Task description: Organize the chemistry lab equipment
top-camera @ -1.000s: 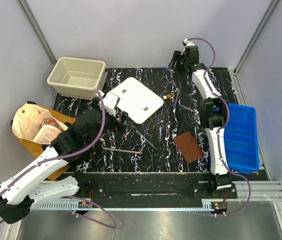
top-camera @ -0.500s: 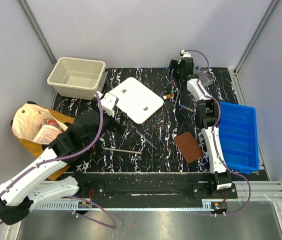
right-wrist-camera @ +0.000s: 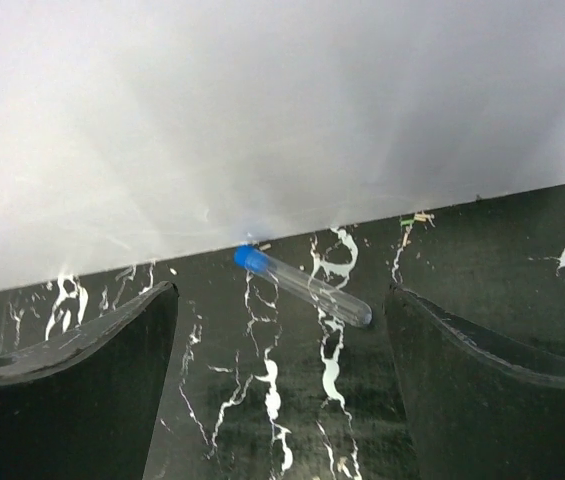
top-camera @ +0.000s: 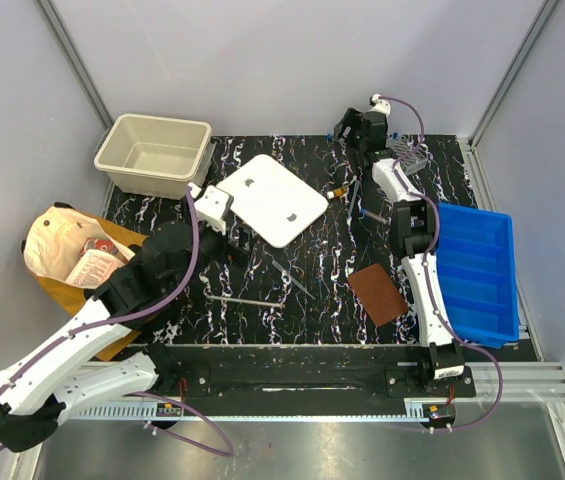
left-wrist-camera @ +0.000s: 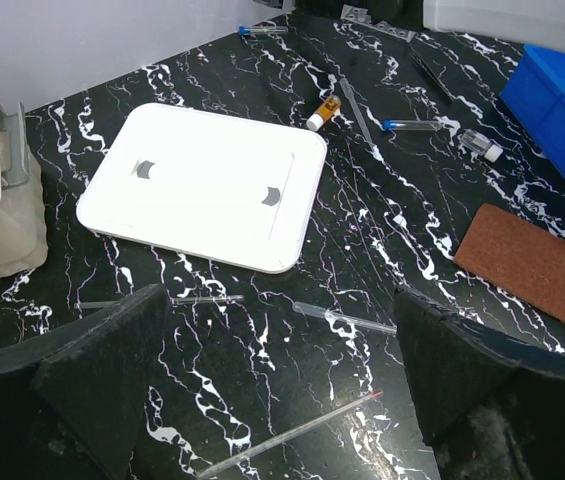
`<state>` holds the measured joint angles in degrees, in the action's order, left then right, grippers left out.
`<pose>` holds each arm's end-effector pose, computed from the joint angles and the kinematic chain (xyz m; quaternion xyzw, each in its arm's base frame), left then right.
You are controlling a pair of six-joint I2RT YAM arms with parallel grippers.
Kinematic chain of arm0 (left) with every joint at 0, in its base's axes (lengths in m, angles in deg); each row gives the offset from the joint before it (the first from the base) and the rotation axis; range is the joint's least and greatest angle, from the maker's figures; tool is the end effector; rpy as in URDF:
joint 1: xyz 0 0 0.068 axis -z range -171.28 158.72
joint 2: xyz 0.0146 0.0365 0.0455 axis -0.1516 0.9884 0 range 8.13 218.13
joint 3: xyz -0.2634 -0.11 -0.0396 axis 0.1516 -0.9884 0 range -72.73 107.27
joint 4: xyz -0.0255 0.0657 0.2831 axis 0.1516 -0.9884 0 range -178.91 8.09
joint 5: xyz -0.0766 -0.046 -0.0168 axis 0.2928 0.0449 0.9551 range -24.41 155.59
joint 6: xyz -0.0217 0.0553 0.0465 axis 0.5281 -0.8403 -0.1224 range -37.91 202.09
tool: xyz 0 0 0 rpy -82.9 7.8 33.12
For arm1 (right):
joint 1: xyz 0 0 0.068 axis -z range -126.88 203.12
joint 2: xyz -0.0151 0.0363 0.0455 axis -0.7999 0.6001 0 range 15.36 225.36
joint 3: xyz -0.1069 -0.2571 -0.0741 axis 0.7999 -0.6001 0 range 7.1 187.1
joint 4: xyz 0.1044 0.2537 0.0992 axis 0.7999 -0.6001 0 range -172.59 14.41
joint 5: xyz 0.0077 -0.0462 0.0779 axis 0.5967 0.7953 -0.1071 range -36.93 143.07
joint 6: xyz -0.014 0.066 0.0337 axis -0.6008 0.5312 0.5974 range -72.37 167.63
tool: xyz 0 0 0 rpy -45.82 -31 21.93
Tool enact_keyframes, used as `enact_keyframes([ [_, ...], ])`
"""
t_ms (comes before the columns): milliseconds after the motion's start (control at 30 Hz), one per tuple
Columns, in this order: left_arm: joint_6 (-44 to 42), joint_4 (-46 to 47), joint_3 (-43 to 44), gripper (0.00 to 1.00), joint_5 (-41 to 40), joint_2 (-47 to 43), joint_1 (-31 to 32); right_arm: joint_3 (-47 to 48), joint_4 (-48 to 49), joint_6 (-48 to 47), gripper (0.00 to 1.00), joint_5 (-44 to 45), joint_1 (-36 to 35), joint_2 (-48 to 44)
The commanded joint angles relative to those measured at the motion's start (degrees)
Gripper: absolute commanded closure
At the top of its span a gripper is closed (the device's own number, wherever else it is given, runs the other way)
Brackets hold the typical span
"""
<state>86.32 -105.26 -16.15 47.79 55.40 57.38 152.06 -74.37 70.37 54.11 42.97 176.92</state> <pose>0.1628 -0.1555 0.3905 0.2062 0.7569 -0.1616 0.5987 0.6900 0.1223 0.1438 0.0926 0.7899 0.1647 0.5834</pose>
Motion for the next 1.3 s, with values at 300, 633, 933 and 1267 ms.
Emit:
enact_keyframes([
  [300,0.8,3.4,-0.2,0.01,1.5,-1.6,-0.3,5.9,6.0,13.6,0.15,7.5,-1.0,5.2],
  [633,0.8,3.7,-0.2,0.01,1.5,-2.6,-0.3,6.7,5.6,17.1,0.15,8.4,-0.9,6.2],
  [933,1.0,3.6,-0.3,0.01,1.5,-3.1,-0.3,7.3,5.0,17.4,0.17,6.4,-0.9,6.6],
  [1267,1.1,3.9,-0.6,0.01,1.6,-3.3,-0.3,8.4,4.2,20.5,0.19,6.6,-0.8,7.7],
])
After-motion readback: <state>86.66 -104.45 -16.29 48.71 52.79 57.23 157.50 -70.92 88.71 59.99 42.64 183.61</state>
